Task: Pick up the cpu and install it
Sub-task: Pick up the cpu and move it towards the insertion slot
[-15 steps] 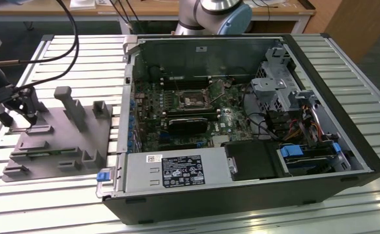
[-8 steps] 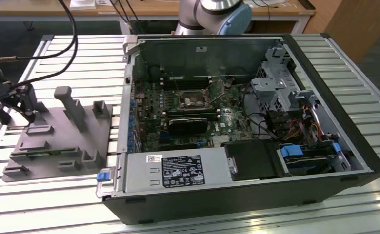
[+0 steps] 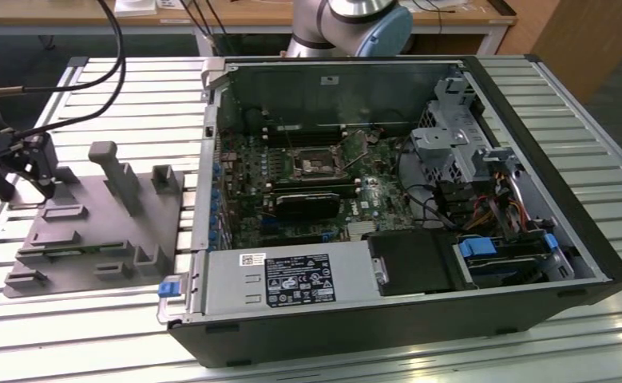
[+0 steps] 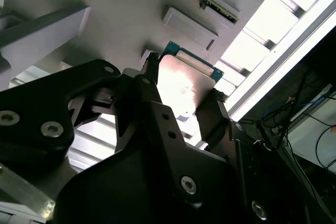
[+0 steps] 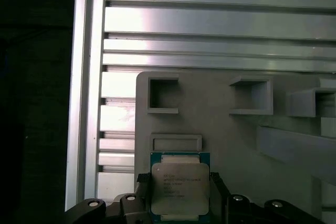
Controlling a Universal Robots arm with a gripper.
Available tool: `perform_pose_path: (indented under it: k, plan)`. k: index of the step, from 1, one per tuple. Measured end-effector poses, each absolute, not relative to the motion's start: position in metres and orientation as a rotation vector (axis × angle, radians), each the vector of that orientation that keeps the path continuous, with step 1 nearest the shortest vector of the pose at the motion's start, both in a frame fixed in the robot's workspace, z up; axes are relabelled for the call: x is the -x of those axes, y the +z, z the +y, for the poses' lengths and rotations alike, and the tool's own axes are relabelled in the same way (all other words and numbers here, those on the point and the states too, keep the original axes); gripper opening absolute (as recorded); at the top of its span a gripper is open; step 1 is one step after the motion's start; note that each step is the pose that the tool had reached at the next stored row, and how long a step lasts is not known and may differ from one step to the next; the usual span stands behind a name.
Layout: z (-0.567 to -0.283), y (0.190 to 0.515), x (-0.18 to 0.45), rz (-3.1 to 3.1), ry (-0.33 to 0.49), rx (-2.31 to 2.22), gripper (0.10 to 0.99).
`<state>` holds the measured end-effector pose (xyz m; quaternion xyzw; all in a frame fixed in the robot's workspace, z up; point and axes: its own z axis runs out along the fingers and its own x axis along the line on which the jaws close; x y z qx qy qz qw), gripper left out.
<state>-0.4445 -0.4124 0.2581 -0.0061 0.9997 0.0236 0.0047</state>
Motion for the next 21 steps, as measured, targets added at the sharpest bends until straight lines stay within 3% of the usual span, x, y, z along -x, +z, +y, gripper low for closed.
perform_pose_path:
  k: [21]
  plan:
    - [-0.412, 0.274, 0.444, 3.131, 0.074, 0.019, 0.537]
